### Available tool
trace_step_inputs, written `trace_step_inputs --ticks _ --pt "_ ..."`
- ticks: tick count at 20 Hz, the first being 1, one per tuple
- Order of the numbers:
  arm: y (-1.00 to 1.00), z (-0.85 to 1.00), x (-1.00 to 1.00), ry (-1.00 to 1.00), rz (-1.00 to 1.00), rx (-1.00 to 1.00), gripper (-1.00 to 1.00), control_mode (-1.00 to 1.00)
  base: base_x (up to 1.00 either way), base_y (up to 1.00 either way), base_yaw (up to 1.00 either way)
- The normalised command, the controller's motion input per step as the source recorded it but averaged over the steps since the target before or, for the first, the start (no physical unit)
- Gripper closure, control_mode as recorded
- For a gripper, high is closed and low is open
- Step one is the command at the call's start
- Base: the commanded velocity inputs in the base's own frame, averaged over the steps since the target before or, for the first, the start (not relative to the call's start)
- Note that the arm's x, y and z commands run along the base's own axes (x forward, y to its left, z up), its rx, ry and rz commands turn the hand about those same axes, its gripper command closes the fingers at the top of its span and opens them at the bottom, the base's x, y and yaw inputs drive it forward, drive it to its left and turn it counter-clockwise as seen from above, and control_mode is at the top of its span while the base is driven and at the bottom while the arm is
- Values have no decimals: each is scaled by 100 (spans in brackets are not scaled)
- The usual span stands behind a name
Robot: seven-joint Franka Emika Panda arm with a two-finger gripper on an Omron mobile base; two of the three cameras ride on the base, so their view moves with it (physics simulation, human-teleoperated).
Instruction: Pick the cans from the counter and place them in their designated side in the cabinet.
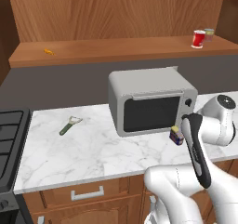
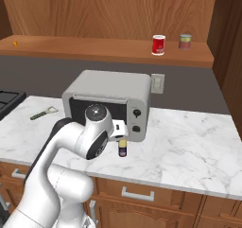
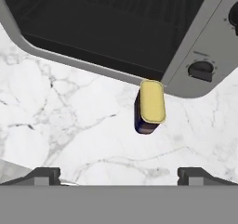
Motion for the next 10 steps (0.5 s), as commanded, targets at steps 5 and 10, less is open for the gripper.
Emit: trace_step_inputs --ticks 5,10 --pt "0 -19 25 8 0 0 -100 -100 0 0 0" --pt "-1 -21 25 11 0 0 -100 -100 0 0 0"
